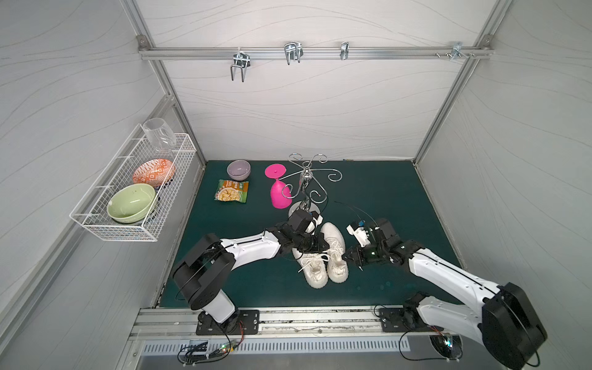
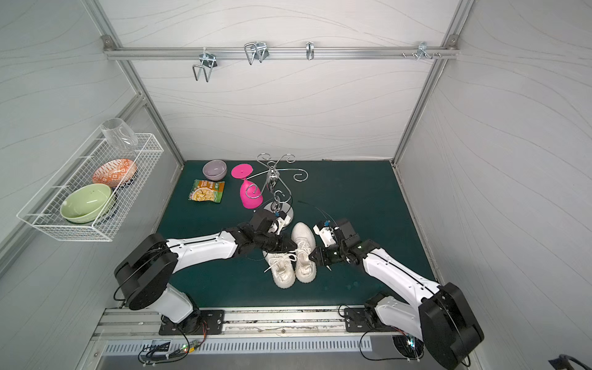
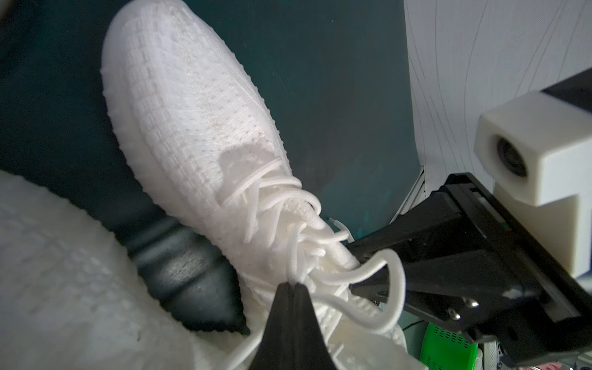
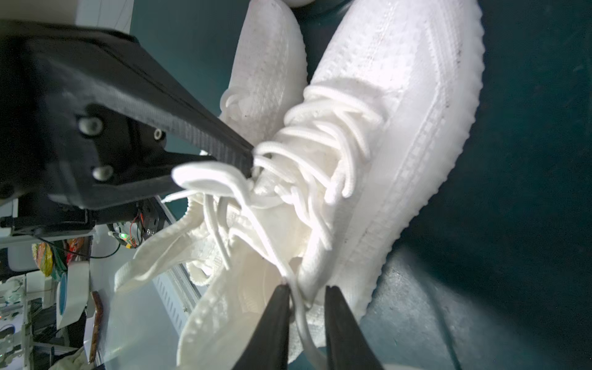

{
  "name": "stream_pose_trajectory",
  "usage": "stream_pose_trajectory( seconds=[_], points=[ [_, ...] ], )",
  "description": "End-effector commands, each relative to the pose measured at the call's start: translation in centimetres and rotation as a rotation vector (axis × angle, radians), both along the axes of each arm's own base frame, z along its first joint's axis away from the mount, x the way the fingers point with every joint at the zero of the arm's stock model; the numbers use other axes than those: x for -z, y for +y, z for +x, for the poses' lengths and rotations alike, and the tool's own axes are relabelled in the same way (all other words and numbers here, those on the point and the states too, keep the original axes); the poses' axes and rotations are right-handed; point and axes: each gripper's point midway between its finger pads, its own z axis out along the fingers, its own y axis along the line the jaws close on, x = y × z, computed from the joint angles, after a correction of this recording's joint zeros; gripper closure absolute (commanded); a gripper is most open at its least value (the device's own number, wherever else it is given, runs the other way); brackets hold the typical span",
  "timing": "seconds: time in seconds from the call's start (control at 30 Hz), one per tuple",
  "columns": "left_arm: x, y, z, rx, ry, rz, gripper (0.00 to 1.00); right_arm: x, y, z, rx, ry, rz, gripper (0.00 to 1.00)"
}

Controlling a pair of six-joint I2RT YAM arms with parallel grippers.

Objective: Tie the shoes
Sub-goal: Cross the shoelace with the shoelace.

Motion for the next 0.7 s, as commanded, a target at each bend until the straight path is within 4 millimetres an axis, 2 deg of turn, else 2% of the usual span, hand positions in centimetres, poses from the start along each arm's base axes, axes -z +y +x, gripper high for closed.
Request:
stream_pose_trajectory(
  seconds=[0.0,0.17,0.23,0.3,0.4,0.67],
  points=[
    [-0.5,-0.5,0.9,0.002,-0.049,-0.023,1.0,0.1,0.5,-1.3,-0.035,0.065,0.046,0.71],
    [-0.8,-0.4,0.9,-0.002,-0.055,-0.024,1.0,-0.3,-0.3,-1.8,-0.026,0.062,0.016,0.7],
    [-0.8,-0.4,0.9,-0.004,-0.056,-0.023,1.0,-0.7,-0.6,-1.8,-0.018,0.059,0.008,0.83],
    [-0.9,-0.5,1.0,-0.001,-0.061,-0.027,1.0,-0.9,-0.9,-1.6,-0.011,0.06,-0.001,0.91],
    [-1.0,-0.5,1.0,0.006,-0.074,-0.028,1.0,-1.1,-1.1,-1.3,-0.018,0.049,-0.03,1.0],
    [-1.8,-0.5,1.2,0.015,-0.115,-0.033,1.0,-2.8,-1.0,0.8,-0.01,-0.036,-0.076,1.0]
  ],
)
